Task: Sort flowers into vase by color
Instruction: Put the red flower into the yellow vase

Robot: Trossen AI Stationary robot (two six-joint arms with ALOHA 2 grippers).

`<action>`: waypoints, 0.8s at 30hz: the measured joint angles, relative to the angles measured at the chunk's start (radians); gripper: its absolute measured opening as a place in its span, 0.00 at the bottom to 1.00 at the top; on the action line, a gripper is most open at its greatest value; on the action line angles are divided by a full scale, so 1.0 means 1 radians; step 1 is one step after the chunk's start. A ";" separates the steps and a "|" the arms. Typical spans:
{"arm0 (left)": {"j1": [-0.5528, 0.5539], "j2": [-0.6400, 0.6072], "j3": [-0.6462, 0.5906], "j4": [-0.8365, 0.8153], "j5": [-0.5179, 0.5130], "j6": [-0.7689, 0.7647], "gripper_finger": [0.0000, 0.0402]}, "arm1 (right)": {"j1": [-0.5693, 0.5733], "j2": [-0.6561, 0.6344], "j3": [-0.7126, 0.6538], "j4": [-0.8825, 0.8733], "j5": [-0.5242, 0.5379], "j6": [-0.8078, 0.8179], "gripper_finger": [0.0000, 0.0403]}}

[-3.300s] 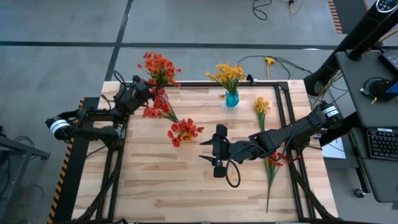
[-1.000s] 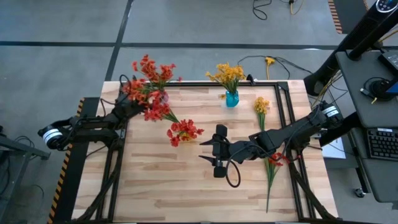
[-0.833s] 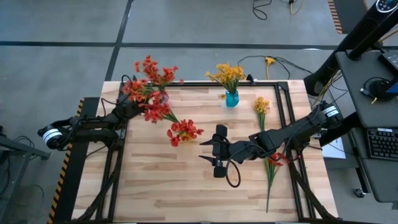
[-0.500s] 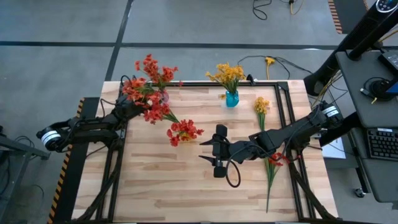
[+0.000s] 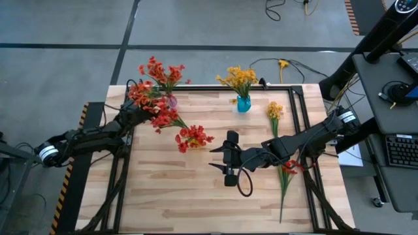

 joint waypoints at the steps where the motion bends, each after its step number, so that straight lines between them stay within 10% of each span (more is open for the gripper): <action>1: 0.000 -0.011 0.000 -0.015 0.000 -0.005 0.54 | 0.000 0.000 0.000 0.000 0.000 0.000 0.49; 24: -0.026 -0.304 0.000 -0.360 0.002 -0.078 0.54 | 0.002 -0.001 0.047 -0.084 0.008 0.078 0.49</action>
